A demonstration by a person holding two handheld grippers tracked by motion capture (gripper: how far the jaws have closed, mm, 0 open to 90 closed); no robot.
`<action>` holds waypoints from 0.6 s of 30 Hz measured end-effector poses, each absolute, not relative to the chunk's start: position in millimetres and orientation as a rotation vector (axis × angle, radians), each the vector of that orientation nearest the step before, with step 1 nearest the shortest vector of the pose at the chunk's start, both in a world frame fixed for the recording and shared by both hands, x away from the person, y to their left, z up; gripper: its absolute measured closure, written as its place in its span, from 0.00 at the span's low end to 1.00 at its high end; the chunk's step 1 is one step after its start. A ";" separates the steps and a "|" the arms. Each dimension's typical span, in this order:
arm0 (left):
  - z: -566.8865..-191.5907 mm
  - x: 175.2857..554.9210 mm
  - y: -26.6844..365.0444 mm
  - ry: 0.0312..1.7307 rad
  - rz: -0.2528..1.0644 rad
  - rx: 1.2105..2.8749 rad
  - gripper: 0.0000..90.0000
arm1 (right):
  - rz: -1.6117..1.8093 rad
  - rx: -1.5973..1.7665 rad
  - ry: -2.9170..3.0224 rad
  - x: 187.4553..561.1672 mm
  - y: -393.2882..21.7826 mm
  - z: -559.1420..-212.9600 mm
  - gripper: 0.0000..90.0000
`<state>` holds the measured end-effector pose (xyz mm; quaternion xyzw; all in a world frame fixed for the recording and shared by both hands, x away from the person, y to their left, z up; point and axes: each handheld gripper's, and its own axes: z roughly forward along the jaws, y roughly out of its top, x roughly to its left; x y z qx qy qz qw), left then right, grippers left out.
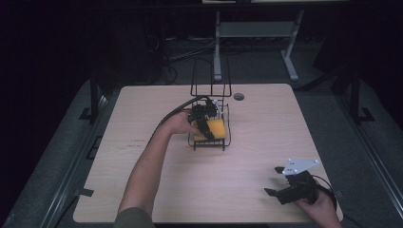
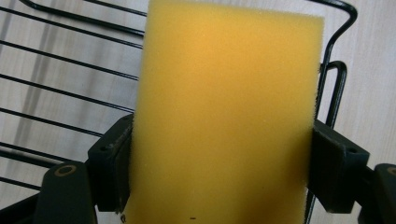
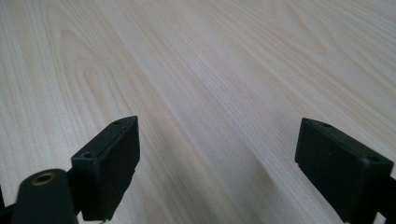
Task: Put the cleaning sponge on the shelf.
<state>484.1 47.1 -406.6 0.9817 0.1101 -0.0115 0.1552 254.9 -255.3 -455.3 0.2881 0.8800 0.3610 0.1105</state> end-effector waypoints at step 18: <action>-406.1 483.9 48.1 0.322 -0.037 2.815 0.23 | 1.057 0.846 2.593 254.9 -254.5 -455.8 0.15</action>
